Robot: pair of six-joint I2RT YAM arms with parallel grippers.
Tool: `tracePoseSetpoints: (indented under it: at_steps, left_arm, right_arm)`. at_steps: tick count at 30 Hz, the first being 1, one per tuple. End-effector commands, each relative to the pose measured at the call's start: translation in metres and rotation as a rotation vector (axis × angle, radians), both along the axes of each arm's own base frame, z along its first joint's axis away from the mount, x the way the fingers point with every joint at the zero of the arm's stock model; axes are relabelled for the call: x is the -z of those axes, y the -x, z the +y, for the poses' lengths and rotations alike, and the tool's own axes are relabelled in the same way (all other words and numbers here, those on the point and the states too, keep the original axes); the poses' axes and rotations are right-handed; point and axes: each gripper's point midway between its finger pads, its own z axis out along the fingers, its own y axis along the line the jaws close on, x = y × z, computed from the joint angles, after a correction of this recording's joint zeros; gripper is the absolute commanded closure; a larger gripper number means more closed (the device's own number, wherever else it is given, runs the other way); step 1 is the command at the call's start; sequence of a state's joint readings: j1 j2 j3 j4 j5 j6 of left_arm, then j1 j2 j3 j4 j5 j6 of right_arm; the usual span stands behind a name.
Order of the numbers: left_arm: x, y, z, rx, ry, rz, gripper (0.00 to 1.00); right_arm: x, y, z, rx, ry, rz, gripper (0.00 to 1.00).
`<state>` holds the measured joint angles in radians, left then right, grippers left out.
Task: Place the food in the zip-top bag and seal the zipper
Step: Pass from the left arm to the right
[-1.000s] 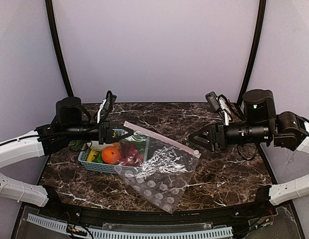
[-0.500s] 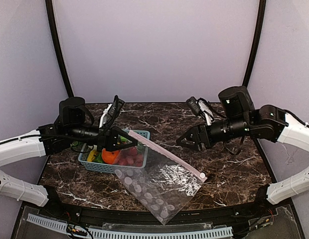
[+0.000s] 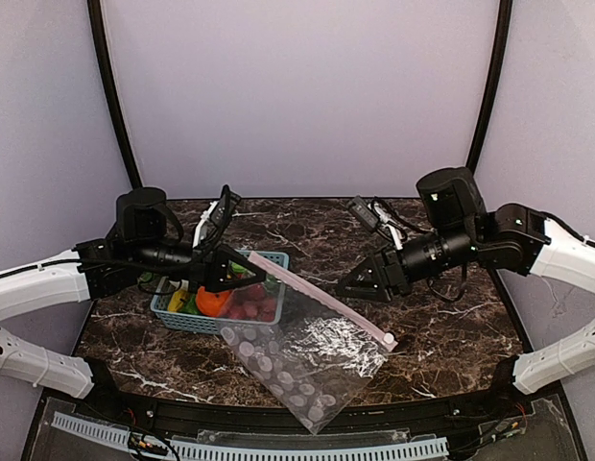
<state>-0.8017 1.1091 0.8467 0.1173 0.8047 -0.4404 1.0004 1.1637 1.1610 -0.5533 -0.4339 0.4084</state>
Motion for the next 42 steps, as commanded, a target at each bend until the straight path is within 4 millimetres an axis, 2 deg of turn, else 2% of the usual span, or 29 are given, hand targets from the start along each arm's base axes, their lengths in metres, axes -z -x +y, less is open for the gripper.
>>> tracePoseSetpoints:
  at_steps: [1,13,20,28,33,39,42]
  left_arm:
    - [-0.007,0.002,-0.002,0.018,0.016,-0.023,0.99]
    - [-0.009,0.0,-0.003,0.011,0.022,-0.024,0.99]
    - [-0.01,0.0,-0.004,0.013,0.024,-0.023,0.99]
    - [-0.013,0.001,-0.003,0.014,0.028,-0.026,0.99]
    - [-0.014,0.001,-0.003,0.01,0.028,-0.027,0.99]
    - [-0.013,0.001,-0.001,0.008,0.025,-0.028,0.99]
    - [-0.014,0.002,-0.001,0.008,0.025,-0.029,0.99]
  right_arm:
    - [0.008,-0.002,0.005,-0.018,-0.003,-0.008,0.49]
    - [0.028,-0.004,0.006,-0.014,0.034,0.0,0.54]
    - [0.032,-0.009,0.006,0.008,0.045,-0.005,0.57]
    - [0.01,-0.014,0.008,0.027,-0.01,-0.038,0.56]
    - [0.012,-0.018,0.008,0.047,-0.009,-0.035,0.56]
    - [0.003,-0.022,0.005,0.074,-0.043,-0.039,0.57]
    - [0.009,-0.023,0.005,0.073,-0.033,-0.029,0.58]
